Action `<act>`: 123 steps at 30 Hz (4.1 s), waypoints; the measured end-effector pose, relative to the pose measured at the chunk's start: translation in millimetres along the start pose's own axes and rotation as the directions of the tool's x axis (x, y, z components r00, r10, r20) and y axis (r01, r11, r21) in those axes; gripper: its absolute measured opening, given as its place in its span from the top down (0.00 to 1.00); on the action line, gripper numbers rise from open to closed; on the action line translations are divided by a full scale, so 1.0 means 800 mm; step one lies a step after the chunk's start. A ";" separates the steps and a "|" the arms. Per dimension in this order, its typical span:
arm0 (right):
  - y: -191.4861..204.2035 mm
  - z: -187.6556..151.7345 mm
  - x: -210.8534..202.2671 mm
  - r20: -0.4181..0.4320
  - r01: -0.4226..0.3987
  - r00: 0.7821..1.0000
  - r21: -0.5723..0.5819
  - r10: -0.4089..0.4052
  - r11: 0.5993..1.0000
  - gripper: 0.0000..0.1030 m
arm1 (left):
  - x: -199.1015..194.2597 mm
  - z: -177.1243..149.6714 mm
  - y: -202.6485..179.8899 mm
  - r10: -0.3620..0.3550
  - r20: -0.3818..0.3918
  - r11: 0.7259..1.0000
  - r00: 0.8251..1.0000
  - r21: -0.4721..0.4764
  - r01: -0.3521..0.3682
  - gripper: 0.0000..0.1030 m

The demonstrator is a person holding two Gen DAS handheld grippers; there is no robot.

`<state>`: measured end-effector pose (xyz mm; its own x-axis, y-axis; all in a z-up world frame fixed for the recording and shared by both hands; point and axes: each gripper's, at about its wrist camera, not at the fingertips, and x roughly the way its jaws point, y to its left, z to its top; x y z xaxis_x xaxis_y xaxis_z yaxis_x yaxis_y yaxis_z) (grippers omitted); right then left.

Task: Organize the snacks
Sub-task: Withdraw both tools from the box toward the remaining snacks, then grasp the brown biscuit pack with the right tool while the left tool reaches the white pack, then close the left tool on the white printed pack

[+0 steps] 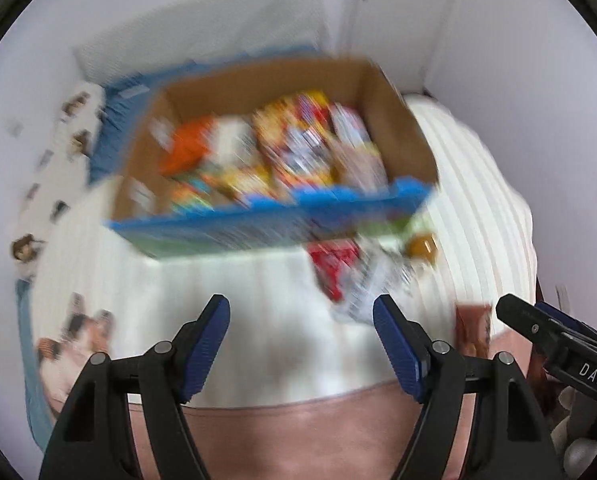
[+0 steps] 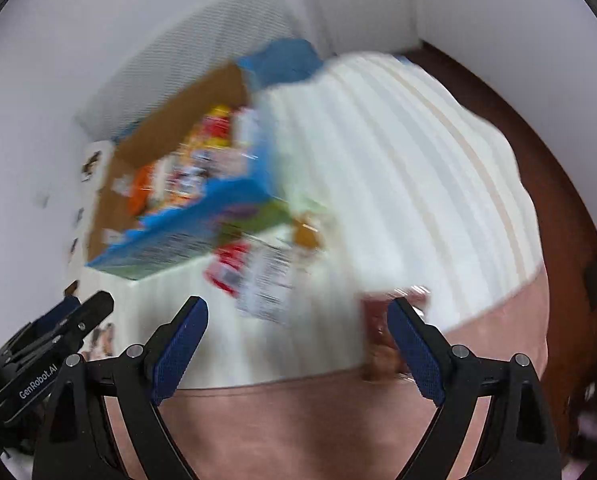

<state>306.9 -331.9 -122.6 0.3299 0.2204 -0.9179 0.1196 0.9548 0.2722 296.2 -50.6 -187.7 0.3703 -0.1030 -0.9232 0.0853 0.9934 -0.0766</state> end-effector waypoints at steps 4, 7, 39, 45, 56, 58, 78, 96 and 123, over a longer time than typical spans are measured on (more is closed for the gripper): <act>-0.060 -0.010 0.035 -0.065 0.045 0.997 0.076 -0.040 0.996 0.09 | 0.069 0.008 -0.039 -0.037 -0.134 0.999 0.990 0.022 0.041 0.29; -0.086 -0.016 0.059 -0.113 0.065 0.992 0.103 -0.053 0.993 0.09 | 0.115 0.013 -0.063 -0.040 -0.218 0.998 0.975 0.037 0.049 0.29; 0.008 -0.123 0.168 -0.263 0.027 0.963 -0.147 -0.065 0.989 0.38 | 0.118 -0.129 0.011 0.045 -0.322 0.993 0.946 -0.093 -0.079 0.45; 0.046 -0.152 0.187 -0.307 -0.010 0.950 -0.205 -0.055 0.979 0.38 | 0.111 -0.161 0.068 0.041 -0.350 0.975 0.936 -0.191 -0.114 0.45; 0.092 -0.175 0.213 -0.358 -0.006 0.930 -0.226 -0.077 0.974 0.36 | 0.120 -0.181 0.089 -0.077 -0.383 0.979 0.921 -0.202 -0.002 0.43; 0.093 -0.176 0.213 -0.357 -0.005 0.931 -0.222 -0.077 0.975 0.37 | 0.120 -0.186 0.083 -0.062 -0.385 0.986 0.921 -0.169 -0.004 0.43; 0.108 -0.200 0.225 -0.439 -0.083 0.899 -0.202 -0.014 0.976 0.39 | 0.051 -0.133 0.034 -0.086 -0.211 0.995 0.974 0.036 0.096 0.44; 0.010 -0.142 0.157 -0.287 0.066 0.953 -0.115 -0.097 0.991 0.45 | 0.163 -0.132 -0.158 0.238 -0.311 0.609 0.920 0.786 0.107 0.44; -0.019 -0.166 0.175 -0.327 0.000 0.945 0.021 0.007 1.000 0.36 | 0.181 -0.102 -0.121 0.083 -0.338 0.976 0.938 0.218 -0.007 0.32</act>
<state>227.2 -289.2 -293.9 0.0066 0.2800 -0.9600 0.1389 0.9504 0.2782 266.0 -157.2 -344.6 0.0418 0.0026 -0.9991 0.2826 0.9591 0.0143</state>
